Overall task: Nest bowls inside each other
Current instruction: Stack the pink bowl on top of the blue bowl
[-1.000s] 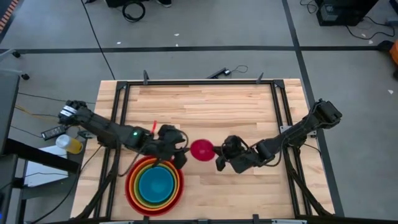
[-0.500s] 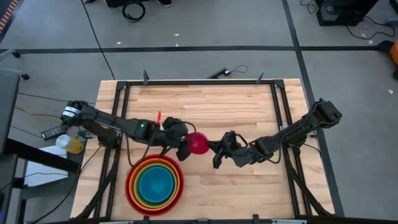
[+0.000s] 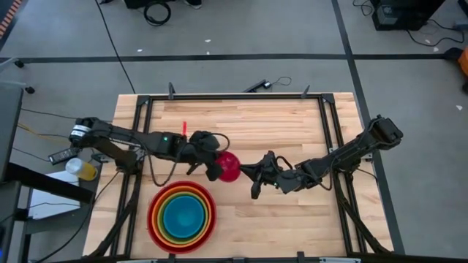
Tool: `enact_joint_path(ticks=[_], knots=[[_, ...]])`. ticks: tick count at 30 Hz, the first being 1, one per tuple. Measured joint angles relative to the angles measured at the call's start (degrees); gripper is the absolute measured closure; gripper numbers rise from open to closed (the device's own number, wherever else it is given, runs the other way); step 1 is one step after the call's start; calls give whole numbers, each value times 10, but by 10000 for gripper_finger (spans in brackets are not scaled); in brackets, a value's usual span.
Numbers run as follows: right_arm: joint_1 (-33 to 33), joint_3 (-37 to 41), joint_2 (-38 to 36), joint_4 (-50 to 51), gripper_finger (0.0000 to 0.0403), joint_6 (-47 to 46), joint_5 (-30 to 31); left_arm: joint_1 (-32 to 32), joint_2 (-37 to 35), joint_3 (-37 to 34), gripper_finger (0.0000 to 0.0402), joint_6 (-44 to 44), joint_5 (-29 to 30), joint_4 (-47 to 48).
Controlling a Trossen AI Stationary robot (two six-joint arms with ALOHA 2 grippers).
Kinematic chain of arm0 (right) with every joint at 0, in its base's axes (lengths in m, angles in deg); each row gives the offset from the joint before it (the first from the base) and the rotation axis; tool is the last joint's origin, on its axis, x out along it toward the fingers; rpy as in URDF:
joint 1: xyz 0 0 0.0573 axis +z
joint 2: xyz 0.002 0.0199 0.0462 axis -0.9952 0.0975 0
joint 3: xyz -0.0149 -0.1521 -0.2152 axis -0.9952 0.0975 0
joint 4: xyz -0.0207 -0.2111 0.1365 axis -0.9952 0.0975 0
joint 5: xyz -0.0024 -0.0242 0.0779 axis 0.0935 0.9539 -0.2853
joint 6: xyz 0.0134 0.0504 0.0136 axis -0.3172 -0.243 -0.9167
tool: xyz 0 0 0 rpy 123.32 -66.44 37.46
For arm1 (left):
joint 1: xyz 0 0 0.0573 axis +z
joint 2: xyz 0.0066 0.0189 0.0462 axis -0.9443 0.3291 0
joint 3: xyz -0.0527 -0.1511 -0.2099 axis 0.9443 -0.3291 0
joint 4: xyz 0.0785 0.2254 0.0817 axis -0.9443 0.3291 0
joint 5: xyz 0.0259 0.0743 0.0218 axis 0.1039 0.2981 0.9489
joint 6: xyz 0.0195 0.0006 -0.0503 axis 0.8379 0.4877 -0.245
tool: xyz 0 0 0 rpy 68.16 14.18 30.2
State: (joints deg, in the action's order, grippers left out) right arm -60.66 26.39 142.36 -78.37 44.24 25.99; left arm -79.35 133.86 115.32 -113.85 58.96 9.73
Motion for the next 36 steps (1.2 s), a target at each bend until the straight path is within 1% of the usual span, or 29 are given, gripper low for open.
enact_joint_path(ticks=[2,4,6,9,10,11,12,15,19,22,26,30,34,36], knots=[[0,0,-11,15,365,-16,-2,-1,-22,0,394,-10,-16,27],[0,0,-24,56,361,-49,-7,-4,-49,1,394,-24,-38,62],[-5,0,-34,103,356,-93,-13,-7,-79,2,394,-25,-101,114],[-9,0,-46,171,353,-125,-23,-9,-106,2,393,-27,-248,197],[-10,0,-47,186,352,-131,-24,-17,-113,2,392,-34,-279,221],[-11,0,-50,202,352,-136,-25,-29,-115,2,391,-50,-292,250],[-12,1,-52,212,352,-137,-26,-41,-116,1,391,-68,-292,271],[-18,1,-56,219,352,-137,-38,-97,-98,1,390,-99,-265,299],[-20,1,-55,222,354,-145,-42,-170,-43,1,389,-102,-263,290],[-21,1,-55,222,354,-149,-47,-204,-3,1,388,-102,-259,287],[-21,1,-55,222,354,-149,-52,-224,47,1,387,-100,-248,264],[-21,1,-55,222,354,-154,-64,-229,83,1,387,-99,-244,258],[-21,1,-55,222,354,-172,-90,-225,94,1,387,-92,-232,256],[-21,1,-55,222,354,-177,-100,-222,96,1,386,-102,-218,255]])
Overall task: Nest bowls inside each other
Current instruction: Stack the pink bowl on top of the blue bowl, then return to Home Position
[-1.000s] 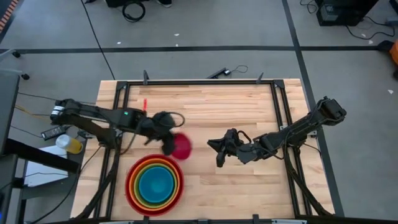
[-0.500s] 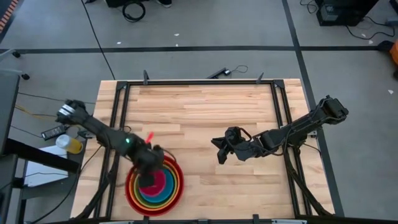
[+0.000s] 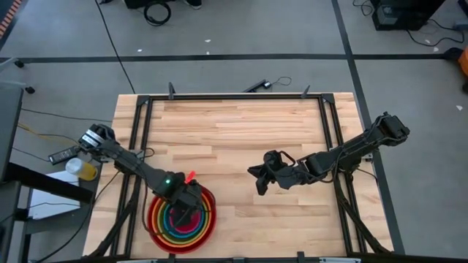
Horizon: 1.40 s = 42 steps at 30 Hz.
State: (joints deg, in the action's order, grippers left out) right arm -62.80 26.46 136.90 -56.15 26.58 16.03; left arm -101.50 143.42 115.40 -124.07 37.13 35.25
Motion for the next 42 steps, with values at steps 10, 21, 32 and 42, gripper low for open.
enact_joint_path(ticks=[10,21,32,42], knots=[[4,0,-1,52,354,-66,-59,-1,0,0,281,-29,-19,-2],[24,0,-86,102,355,-8,-156,6,-89,32,168,-40,41,72],[-11,0,-166,-71,374,386,-225,107,-160,58,185,117,411,-224],[-112,0,-275,-112,395,431,-312,318,-231,59,275,425,96,-411]])
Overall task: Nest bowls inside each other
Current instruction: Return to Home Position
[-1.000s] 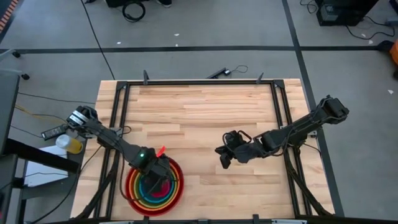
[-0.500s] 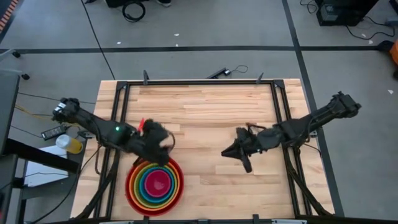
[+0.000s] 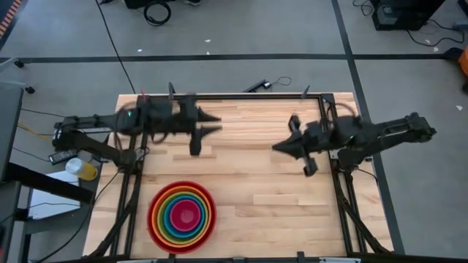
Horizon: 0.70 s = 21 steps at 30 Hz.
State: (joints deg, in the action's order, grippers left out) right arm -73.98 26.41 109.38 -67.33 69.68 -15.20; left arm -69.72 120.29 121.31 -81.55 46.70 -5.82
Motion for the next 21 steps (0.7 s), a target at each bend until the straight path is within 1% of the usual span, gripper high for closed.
enact_joint_path(ticks=[4,6,7,9,11,15,18,21], knots=[[-19,0,-56,63,398,35,-6,100,-5,-1,307,19,-140,7],[-18,0,-80,104,398,49,-16,129,-5,-1,323,29,-197,6],[-14,1,-91,124,398,50,-17,139,-6,-1,332,32,-215,6],[-4,12,-109,140,398,50,-14,150,-6,-3,350,42,-226,5],[4,29,-124,148,399,49,2,153,-7,-19,368,49,-228,-12],[9,69,-145,132,399,29,37,158,-18,-83,395,37,-231,-79],[7,94,-149,122,396,17,68,159,-30,-137,398,-2,-230,-132],[-3,112,-149,122,393,-1,88,159,-53,-171,394,-36,-226,-167]])
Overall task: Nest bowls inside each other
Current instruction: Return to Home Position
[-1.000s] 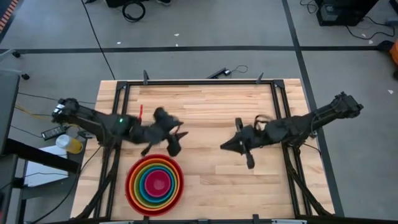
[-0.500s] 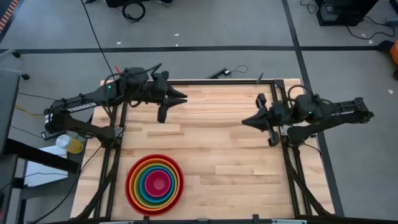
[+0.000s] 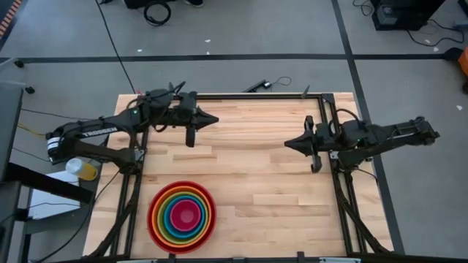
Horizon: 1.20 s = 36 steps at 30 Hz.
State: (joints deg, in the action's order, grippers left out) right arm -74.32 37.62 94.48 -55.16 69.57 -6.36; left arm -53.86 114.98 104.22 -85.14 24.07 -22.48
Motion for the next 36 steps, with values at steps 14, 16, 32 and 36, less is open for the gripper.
enact_joint_path(ticks=[14,16,32,36], knots=[[-45,-15,-108,-5,399,50,-119,0,-170,-34,393,27,101,100],[-45,-15,-125,21,399,39,-117,-1,-164,-63,393,10,103,97],[-44,-14,-45,21,396,62,-132,-178,-26,-127,398,80,146,-180],[-70,-14,4,-51,390,43,-144,-174,-25,-101,399,57,160,-184]])
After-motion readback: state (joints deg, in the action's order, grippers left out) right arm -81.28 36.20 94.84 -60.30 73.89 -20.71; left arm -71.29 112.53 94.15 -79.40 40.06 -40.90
